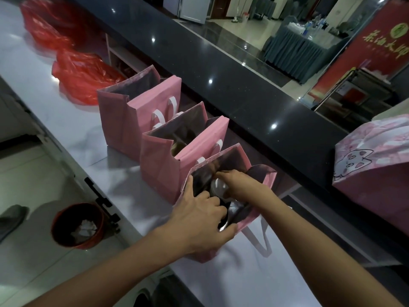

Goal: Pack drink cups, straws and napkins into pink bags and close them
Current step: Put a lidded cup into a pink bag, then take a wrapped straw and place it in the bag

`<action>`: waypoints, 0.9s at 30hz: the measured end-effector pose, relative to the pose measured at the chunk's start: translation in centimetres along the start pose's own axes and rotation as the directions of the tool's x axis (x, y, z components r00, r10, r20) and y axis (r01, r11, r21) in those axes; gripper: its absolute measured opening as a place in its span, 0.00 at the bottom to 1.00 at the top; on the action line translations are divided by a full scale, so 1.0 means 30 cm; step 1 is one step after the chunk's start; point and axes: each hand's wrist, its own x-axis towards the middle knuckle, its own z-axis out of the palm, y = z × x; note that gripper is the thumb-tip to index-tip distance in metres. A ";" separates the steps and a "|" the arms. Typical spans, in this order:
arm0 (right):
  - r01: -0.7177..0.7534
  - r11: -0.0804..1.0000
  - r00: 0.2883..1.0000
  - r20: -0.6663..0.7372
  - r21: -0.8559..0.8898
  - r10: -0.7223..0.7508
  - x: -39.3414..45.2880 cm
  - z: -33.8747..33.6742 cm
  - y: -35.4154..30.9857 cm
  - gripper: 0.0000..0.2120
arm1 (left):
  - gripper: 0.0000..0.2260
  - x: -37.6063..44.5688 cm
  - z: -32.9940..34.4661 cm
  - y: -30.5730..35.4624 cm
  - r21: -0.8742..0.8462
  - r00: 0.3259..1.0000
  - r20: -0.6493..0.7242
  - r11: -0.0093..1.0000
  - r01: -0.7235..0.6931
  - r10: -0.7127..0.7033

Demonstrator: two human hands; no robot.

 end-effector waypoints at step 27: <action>-0.261 0.760 0.662 -0.463 0.595 0.589 -1.134 0.242 0.264 0.16 | 0.17 0.124 0.065 0.638 -0.033 0.924 -0.142 0.931 -0.363 0.356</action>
